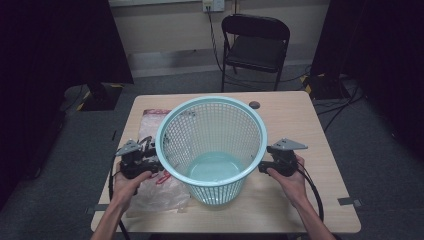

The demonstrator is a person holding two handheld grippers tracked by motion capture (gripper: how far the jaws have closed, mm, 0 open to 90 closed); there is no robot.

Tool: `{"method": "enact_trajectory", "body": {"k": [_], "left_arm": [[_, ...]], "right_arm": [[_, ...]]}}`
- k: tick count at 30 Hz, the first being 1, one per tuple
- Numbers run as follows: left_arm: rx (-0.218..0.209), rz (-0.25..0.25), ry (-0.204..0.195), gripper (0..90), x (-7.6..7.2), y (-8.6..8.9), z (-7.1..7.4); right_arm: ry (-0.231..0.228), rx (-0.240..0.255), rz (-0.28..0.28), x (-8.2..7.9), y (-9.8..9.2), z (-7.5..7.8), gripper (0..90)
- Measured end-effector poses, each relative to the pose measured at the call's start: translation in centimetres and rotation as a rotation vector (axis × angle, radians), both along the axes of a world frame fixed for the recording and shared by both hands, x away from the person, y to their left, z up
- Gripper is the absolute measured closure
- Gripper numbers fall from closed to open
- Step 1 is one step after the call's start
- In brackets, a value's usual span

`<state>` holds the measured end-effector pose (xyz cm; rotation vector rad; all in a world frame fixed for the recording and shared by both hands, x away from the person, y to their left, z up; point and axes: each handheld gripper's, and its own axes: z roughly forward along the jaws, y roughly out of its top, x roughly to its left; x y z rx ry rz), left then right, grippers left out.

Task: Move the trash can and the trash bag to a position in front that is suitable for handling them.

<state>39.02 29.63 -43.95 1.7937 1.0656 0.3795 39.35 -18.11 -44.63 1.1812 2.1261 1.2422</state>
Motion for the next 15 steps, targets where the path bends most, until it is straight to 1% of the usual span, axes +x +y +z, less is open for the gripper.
{"method": "enact_trajectory", "body": {"k": [1,2,3,4,5,6,7,8,9,10,11,12,13,14,15], "left_arm": [[0.001,0.027,0.014,27.3,0.0,1.3,-0.2],[0.004,0.056,0.045,24.5,0.0,2.9,-0.5],[0.025,0.069,0.063,23.5,0.1,3.8,-0.7],[0.057,0.095,0.065,23.7,0.0,4.4,-1.0],[0.04,0.106,0.075,24.0,0.1,5.2,-1.2],[0.013,0.137,0.082,25.1,0.0,6.0,-1.4],[0.013,0.137,0.082,25.1,0.0,6.0,-1.4],[0.018,0.152,0.085,25.1,0.0,6.6,-1.7],[0.04,0.161,0.097,24.7,0.0,7.1,-2.0],[0.009,0.177,0.132,23.2,0.1,8.0,-2.6],[0.009,0.177,0.132,22.8,0.1,8.0,-2.6],[0.04,0.191,0.143,22.8,0.1,8.4,-3.0],[0.037,0.193,0.151,26.4,0.0,8.6,-3.3],[0.046,0.204,0.174,26.4,0.0,9.0,-3.7],[0.046,0.21,0.187,28.5,-0.1,9.3,-4.1]], "right_arm": [[0.001,-0.013,-0.008,-0.1,-0.3,-0.4,28.9],[0.02,-0.015,-0.027,-0.1,-1.0,-1.3,28.4],[0.031,-0.012,-0.035,-0.1,-1.2,-1.7,28.0],[0.037,-0.02,-0.033,-0.1,-1.3,-2.1,27.6],[0.038,-0.033,-0.031,0.0,-1.3,-2.3,27.4],[0.041,-0.04,-0.036,0.1,-1.3,-2.4,27.1],[0.041,-0.04,-0.036,0.1,-1.3,-2.4,27.1],[0.049,-0.029,-0.035,0.2,-1.3,-2.5,26.6],[0.061,-0.017,-0.049,0.4,-1.4,-2.8,24.7],[0.068,-0.017,-0.051,0.5,-1.4,-2.9,24.1],[0.068,-0.017,-0.051,0.5,-1.4,-2.9,24.1],[0.071,-0.021,-0.052,0.6,-1.5,-3.1,24.0],[0.073,-0.017,-0.056,0.7,-1.5,-3.2,23.3],[0.073,-0.017,-0.056,0.7,-1.5,-3.2,23.3],[0.07,-0.026,-0.059,0.7,-1.5,-3.2,23.2]]}}
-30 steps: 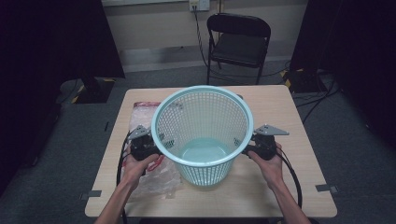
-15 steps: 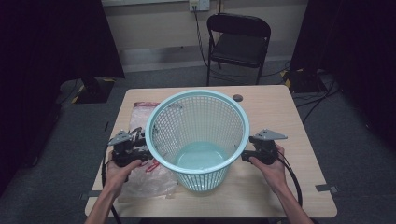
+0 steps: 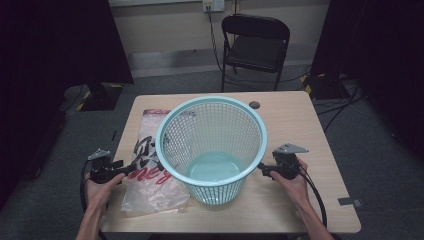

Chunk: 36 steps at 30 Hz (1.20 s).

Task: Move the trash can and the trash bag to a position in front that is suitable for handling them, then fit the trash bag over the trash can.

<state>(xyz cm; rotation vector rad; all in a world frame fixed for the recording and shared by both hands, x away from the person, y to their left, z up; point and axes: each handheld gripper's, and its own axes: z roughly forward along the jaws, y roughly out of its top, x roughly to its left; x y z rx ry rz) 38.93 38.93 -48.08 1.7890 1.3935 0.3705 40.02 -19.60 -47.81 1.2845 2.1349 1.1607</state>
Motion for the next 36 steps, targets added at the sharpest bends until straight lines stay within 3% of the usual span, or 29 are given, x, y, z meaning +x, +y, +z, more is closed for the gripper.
{"method": "enact_trajectory", "body": {"k": [1,6,8,10,12,13,15,17,19,20,22,23,24,29,33,35,36], "left_arm": [[-0.005,0.002,0.019,28.5,0.0,0.3,-0.2],[0.037,-0.009,0.025,29.4,-0.1,-0.2,-0.6],[0.082,-0.031,0.029,29.6,0.3,-1.3,-0.7],[0.091,-0.033,0.028,31.4,0.4,-1.4,-0.8],[0.059,-0.041,0.032,33.2,0.7,-1.5,-1.0],[0.11,-0.035,0.007,39.2,0.8,-1.9,-1.2],[0.104,-0.032,0.005,40.6,0.9,-1.9,-1.2],[0.169,-0.036,-0.02,54.1,1.0,-2.2,-1.3],[0.222,-0.031,-0.036,57.1,1.0,-2.5,-1.3],[0.23,-0.04,-0.037,68.7,1.0,-2.6,-1.2],[0.218,-0.062,-0.034,72.6,1.0,-2.6,-1.2],[0.205,-0.071,-0.032,83.7,1.0,-2.7,-1.2],[0.196,-0.084,-0.03,88.3,1.0,-2.7,-1.2],[0.139,-0.111,-0.026,90.0,0.8,-3.0,-1.4],[0.052,-0.14,-0.089,90.0,0.3,-3.6,-0.1],[0.039,-0.161,-0.114,90.0,0.1,-4.0,0.5],[0.005,-0.178,-0.131,90.0,-0.1,-4.4,1.0]], "right_arm": [[-0.001,0.002,-0.003,0.0,0.0,0.0,22.8],[0.008,0.003,0.006,-0.2,0.1,-0.2,22.3],[0.009,0.003,0.013,-0.2,0.3,-0.3,22.2],[0.002,0.002,0.011,-0.2,0.4,-0.2,22.3],[-0.003,-0.002,0.011,-0.1,0.4,-0.2,22.2],[-0.001,0.005,0.013,0.0,0.3,-0.1,21.8],[-0.001,0.012,0.009,0.0,0.3,-0.1,21.9],[0.0,0.011,-0.005,0.1,0.4,0.3,25.1],[0.001,0.006,-0.005,0.2,0.6,0.3,26.7],[0.005,-0.001,-0.003,0.4,0.8,0.3,30.3],[0.013,-0.008,0.004,0.4,1.0,0.3,35.1],[0.015,-0.006,0.02,0.3,1.3,0.2,37.4],[0.016,-0.007,0.028,0.3,1.3,0.2,38.1],[-0.004,0.009,0.054,0.2,1.6,0.9,41.5],[-0.022,0.048,0.067,-0.1,1.5,1.8,43.8],[-0.031,0.051,0.074,-0.1,1.4,1.9,43.8],[-0.031,0.056,0.074,-0.1,1.3,2.0,43.8]]}}
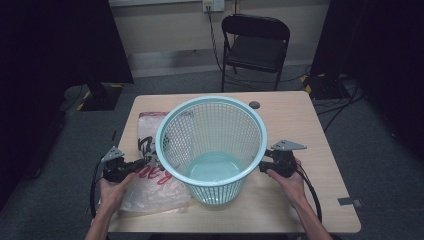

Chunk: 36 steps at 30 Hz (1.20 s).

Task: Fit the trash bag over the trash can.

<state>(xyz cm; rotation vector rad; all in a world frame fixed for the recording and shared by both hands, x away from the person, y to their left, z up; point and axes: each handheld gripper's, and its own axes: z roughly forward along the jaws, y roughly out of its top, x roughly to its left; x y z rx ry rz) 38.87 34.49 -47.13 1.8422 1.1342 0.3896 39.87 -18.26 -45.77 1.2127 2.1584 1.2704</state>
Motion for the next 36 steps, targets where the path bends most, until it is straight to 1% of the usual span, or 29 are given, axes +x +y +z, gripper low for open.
{"method": "enact_trajectory", "body": {"k": [2,3,4,5,6,7,8,10,12,13,14,16,17,18,19,20,21,22,23,26,27,28,29,30,31,32,34,35,36], "left_arm": [[-0.002,-0.01,-0.01,90.0,0.0,-0.3,0.2],[-0.016,-0.014,-0.021,90.0,0.0,-0.5,0.5],[-0.043,-0.017,-0.031,90.0,0.0,-0.6,0.8],[-0.065,-0.025,-0.054,90.0,0.0,-1.0,1.6],[-0.077,-0.027,-0.065,90.0,0.0,-1.1,2.0],[-0.077,-0.027,-0.065,90.0,0.0,-1.1,2.0],[-0.095,-0.036,-0.077,90.0,-0.1,-1.3,2.4],[-0.101,-0.051,-0.103,90.0,-0.2,-1.6,3.3],[-0.13,-0.06,-0.131,90.0,-0.3,-1.8,4.3],[-0.13,-0.06,-0.131,90.0,-0.3,-1.8,4.3],[-0.156,-0.068,-0.14,90.0,-0.2,-1.8,4.6],[-0.193,-0.076,-0.152,90.0,-0.1,-1.9,5.2],[-0.195,-0.085,-0.158,90.0,0.2,-2.2,5.8],[-0.195,-0.085,-0.158,90.0,0.2,-2.2,5.8],[-0.195,-0.096,-0.165,90.0,0.4,-2.6,6.2],[-0.201,-0.1,-0.173,90.0,0.5,-2.7,6.6],[-0.225,-0.107,-0.186,90.0,0.6,-3.0,7.1],[-0.237,-0.113,-0.196,90.0,0.7,-3.1,7.5],[-0.24,-0.124,-0.207,90.0,0.8,-3.2,7.9],[-0.255,-0.128,-0.235,90.0,1.4,-3.6,9.2],[-0.259,-0.13,-0.25,90.0,1.6,-3.9,10.0],[-0.259,-0.13,-0.25,90.0,1.6,-3.9,10.0],[-0.262,-0.132,-0.259,90.0,1.7,-4.0,10.3],[-0.265,-0.136,-0.263,90.0,1.8,-4.1,10.6],[-0.266,-0.143,-0.268,90.0,1.9,-4.3,11.0],[-0.253,-0.143,-0.275,90.0,1.9,-4.4,11.4],[-0.259,-0.141,-0.288,90.0,2.0,-4.5,12.0],[-0.256,-0.146,-0.305,90.0,2.0,-4.6,12.8],[-0.256,-0.146,-0.305,90.0,2.0,-4.6,12.8]], "right_arm": [[-0.007,0.003,-0.001,0.0,-0.2,0.3,43.8],[-0.007,0.003,-0.001,0.0,-0.2,0.3,43.8],[-0.013,0.008,0.0,0.1,-0.2,0.6,43.8],[-0.025,0.022,0.004,0.2,-0.4,1.2,43.8],[-0.034,0.028,0.007,0.4,-0.4,1.4,43.8],[-0.034,0.028,0.007,0.4,-0.4,1.4,43.8],[-0.038,0.039,0.003,0.5,-0.4,1.8,43.8],[-0.048,0.048,0.011,0.7,-0.3,2.3,43.7],[-0.065,0.059,0.023,1.0,-0.2,3.3,43.2],[-0.065,0.059,0.023,1.0,-0.2,3.3,43.2],[-0.072,0.058,0.027,1.1,-0.2,3.6,43.2],[-0.086,0.078,0.04,1.1,-0.3,4.3,43.3],[-0.089,0.084,0.053,1.5,-0.3,4.9,43.7],[-0.089,0.084,0.053,1.5,-0.3,4.9,43.7],[-0.095,0.072,0.056,1.8,-0.3,5.3,44.0],[-0.101,0.074,0.059,2.1,-0.3,5.8,44.7],[-0.119,0.073,0.059,2.4,-0.3,6.6,45.3],[-0.119,0.073,0.059,2.4,-0.3,6.6,45.3],[-0.127,0.076,0.061,2.5,-0.2,6.9,45.6],[-0.148,0.082,0.062,3.1,-0.1,8.1,46.9],[-0.153,0.082,0.062,3.2,0.2,8.9,47.3],[-0.153,0.082,0.062,3.2,0.2,8.9,47.3],[-0.163,0.067,0.07,3.3,0.3,9.7,47.5],[-0.163,0.067,0.07,3.3,0.3,9.7,47.5],[-0.168,0.066,0.068,3.3,0.3,10.0,48.0],[-0.171,0.072,0.062,3.3,0.2,10.3,48.3],[-0.178,0.067,0.052,3.5,0.0,10.7,48.6],[-0.194,0.084,0.038,3.5,-0.3,11.2,49.7],[-0.196,0.09,0.037,3.6,-0.3,11.5,49.7]]}}
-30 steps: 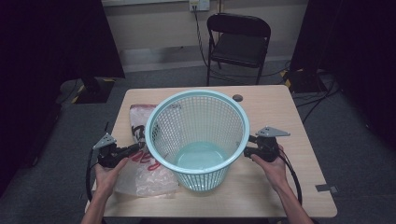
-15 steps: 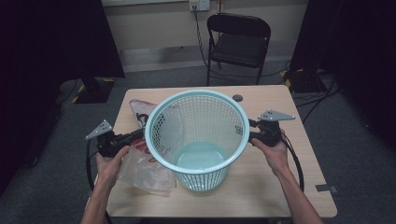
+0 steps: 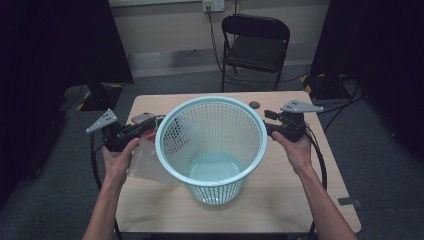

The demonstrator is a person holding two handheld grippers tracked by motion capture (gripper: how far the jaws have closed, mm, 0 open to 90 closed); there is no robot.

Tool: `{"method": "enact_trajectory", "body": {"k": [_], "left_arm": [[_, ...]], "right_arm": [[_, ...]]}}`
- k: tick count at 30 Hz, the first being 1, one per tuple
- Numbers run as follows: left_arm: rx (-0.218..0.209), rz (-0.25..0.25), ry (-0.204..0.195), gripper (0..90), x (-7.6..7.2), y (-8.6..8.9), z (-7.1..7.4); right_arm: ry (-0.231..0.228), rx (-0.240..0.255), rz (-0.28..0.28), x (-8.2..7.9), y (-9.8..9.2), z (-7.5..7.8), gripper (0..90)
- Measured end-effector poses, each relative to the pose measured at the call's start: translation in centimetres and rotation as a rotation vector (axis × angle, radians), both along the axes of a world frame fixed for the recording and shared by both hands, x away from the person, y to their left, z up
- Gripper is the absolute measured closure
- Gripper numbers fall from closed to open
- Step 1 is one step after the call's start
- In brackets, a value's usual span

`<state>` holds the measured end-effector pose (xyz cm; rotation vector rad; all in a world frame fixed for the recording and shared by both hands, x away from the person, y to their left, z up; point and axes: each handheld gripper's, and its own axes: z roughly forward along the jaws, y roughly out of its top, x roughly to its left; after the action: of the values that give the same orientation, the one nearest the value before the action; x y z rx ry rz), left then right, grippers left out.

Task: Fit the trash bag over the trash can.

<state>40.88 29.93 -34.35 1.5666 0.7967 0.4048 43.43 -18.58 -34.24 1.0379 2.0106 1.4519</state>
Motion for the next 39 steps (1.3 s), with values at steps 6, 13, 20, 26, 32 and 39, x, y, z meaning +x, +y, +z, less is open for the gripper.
{"method": "enact_trajectory", "body": {"k": [6,13,20,26,32,39], "left_arm": [[-0.034,0.032,-0.072,90.0,0.2,1.3,3.5],[-0.058,0.029,-0.139,90.0,-0.4,1.2,6.2],[-0.106,-0.006,-0.178,90.0,-0.7,0.4,8.4],[-0.121,-0.055,-0.22,90.0,-1.0,-1.4,10.9],[-0.134,-0.097,-0.257,90.0,-1.2,-3.4,13.4],[-0.128,-0.113,-0.277,90.0,-0.6,-6.2,15.0]], "right_arm": [[-0.035,0.009,-0.012,0.4,-0.5,2.8,48.0],[-0.126,0.02,0.017,-0.3,0.4,6.4,45.8],[-0.162,0.006,0.101,-0.6,4.0,8.9,38.4],[-0.169,0.004,0.16,-0.6,6.7,10.5,30.9],[-0.18,0.012,0.238,-1.2,10.4,12.0,22.8],[-0.182,0.032,0.35,-1.7,15.4,12.6,18.9]]}}
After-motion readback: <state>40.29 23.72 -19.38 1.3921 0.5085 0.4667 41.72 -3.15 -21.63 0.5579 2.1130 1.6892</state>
